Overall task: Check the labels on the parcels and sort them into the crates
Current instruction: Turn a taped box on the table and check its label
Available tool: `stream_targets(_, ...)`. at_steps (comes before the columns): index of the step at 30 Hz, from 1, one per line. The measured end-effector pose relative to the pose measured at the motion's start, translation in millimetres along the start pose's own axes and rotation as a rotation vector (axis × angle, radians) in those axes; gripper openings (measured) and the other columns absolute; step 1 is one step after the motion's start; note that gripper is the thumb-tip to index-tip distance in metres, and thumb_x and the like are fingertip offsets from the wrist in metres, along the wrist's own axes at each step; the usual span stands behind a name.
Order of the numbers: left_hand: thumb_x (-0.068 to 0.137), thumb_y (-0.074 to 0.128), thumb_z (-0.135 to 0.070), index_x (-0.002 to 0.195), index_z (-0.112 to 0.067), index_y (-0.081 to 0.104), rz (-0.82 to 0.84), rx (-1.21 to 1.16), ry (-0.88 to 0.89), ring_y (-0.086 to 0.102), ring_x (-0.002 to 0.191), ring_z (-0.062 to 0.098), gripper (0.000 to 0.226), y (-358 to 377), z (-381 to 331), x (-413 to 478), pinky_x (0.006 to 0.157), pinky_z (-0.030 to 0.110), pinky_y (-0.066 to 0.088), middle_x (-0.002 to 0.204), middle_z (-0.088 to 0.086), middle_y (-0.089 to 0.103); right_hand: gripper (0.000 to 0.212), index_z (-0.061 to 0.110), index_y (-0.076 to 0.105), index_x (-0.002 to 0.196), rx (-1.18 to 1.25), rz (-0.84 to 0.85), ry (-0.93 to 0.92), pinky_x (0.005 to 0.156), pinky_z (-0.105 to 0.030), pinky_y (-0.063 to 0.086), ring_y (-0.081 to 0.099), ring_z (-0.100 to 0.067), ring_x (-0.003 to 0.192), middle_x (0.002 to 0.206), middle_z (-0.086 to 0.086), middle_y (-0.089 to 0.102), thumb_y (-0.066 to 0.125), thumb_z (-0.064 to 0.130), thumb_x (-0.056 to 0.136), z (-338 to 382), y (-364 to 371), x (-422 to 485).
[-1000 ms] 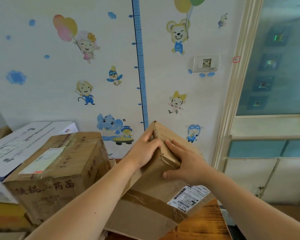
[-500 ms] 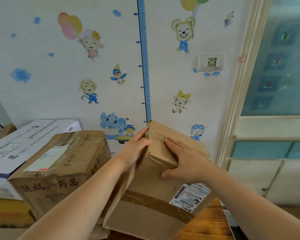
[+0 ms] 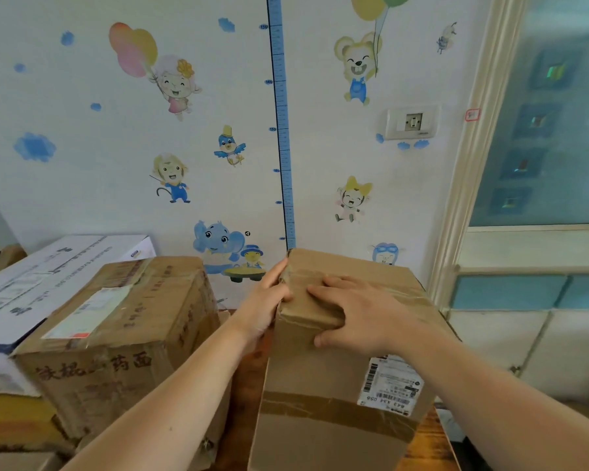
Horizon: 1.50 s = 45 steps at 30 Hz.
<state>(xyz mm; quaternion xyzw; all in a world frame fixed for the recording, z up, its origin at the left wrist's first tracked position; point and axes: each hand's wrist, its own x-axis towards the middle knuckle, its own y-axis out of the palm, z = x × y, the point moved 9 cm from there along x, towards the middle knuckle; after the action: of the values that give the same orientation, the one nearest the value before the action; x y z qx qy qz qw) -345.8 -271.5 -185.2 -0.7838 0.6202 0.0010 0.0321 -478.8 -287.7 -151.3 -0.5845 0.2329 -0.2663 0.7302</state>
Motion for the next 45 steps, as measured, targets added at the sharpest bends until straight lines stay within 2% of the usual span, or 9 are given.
stream_targets(4, 0.077, 0.051, -0.011, 0.144, -0.037, 0.037, 0.024, 0.049, -0.073, 0.058, 0.11, 0.021, 0.073, -16, 10, -4, 0.08, 0.028, 0.046, 0.132, -0.001, 0.053, 0.09, 0.032, 0.012, 0.157, -0.031, 0.053, -0.017, 0.121, -0.039, 0.005, 0.002, -0.016, 0.152, 0.166, 0.007, 0.004, 0.053, 0.069, 0.086, 10, 14, 1)
stream_targets(10, 0.088, 0.038, 0.008, 0.139, -0.034, 0.041, 0.018, 0.159, -0.153, 0.056, 0.108, 0.021, 0.066, -45, 22, -19, 0.08, 0.028, 0.047, 0.127, 0.001, 0.053, 0.058, 0.039, 0.009, 0.156, -0.004, 0.144, -0.002, 0.121, -0.037, 0.0, -0.004, -0.012, 0.152, 0.165, 0.011, -0.002, 0.021, 0.057, 0.102, 15, 30, 6)
stream_targets(16, 0.092, 0.063, -0.024, 0.122, -0.037, 0.049, -0.074, 0.269, -0.204, 0.056, 0.114, 0.019, 0.035, -63, 31, -24, 0.1, 0.04, 0.048, 0.136, -0.001, 0.047, 0.087, 0.027, 0.01, 0.156, -0.065, 0.073, 0.328, 0.12, -0.056, 0.008, -0.002, -0.031, 0.152, 0.166, -0.001, -0.001, 0.029, 0.078, 0.088, -46, 17, 8)
stream_targets(20, 0.092, 0.063, -0.044, 0.142, -0.031, 0.033, -0.123, 0.304, -0.239, 0.059, 0.112, 0.022, 0.06, -62, 24, -16, 0.09, 0.035, 0.05, 0.13, 0.0, 0.052, 0.114, 0.02, 0.003, 0.157, 0.231, 0.014, 0.541, 0.11, -0.045, 0.038, 0.038, -0.035, 0.138, 0.159, -0.013, 0.023, 0.053, 0.082, 0.075, -88, 17, 6)
stream_targets(22, 0.09, 0.063, -0.052, 0.146, -0.028, 0.031, -0.124, 0.331, -0.279, 0.056, 0.119, 0.023, 0.069, -57, 24, -9, 0.099, 0.041, 0.048, 0.135, 0.0, 0.051, 0.099, 0.015, 0.019, 0.151, 0.442, -0.052, 0.572, 0.099, -0.039, 0.045, 0.054, -0.028, 0.119, 0.139, -0.011, 0.05, 0.064, 0.067, 0.08, -100, 19, 5)
stream_targets(28, 0.093, 0.066, -0.033, 0.123, -0.024, 0.041, -0.126, 0.338, -0.306, 0.061, 0.086, 0.013, 0.039, -48, 24, -6, 0.061, 0.026, 0.048, 0.101, -0.004, 0.059, 0.038, 0.014, 0.063, 0.11, 0.866, -0.057, 0.57, 0.086, -0.042, 0.057, 0.071, -0.024, 0.09, 0.098, -0.005, 0.074, 0.073, 0.04, 0.086, -113, 39, -2)
stream_targets(35, 0.092, 0.066, -0.036, 0.139, -0.02, 0.04, -0.146, 0.457, -0.265, 0.056, 0.095, 0.014, 0.056, -53, 25, -5, 0.081, 0.028, 0.044, 0.113, -0.003, 0.057, 0.045, 0.017, 0.061, 0.11, 0.684, -0.077, 0.567, 0.094, -0.044, 0.052, 0.066, -0.023, 0.096, 0.105, -0.003, 0.069, 0.071, 0.051, 0.083, -108, 33, 1)
stream_targets(41, 0.096, 0.058, -0.031, 0.124, -0.022, 0.044, -0.106, 0.288, -0.317, 0.065, 0.091, 0.02, 0.032, -50, 31, -6, 0.082, 0.034, 0.055, 0.103, 0.002, 0.064, 0.024, 0.022, 0.064, 0.095, 0.866, -0.058, 0.52, 0.092, -0.042, 0.055, 0.07, -0.022, 0.09, 0.095, -0.003, 0.073, 0.061, 0.046, 0.093, -93, 32, -9)
stream_targets(45, 0.096, 0.061, -0.026, 0.133, -0.021, 0.043, -0.098, 0.34, -0.27, 0.059, 0.088, 0.011, 0.042, -50, 30, 0, 0.076, 0.029, 0.049, 0.097, -0.007, 0.058, 0.016, 0.023, 0.059, 0.086, 0.854, -0.066, 0.496, 0.083, -0.035, 0.053, 0.067, -0.019, 0.086, 0.09, -0.001, 0.069, 0.063, 0.035, 0.095, -88, 27, -10)
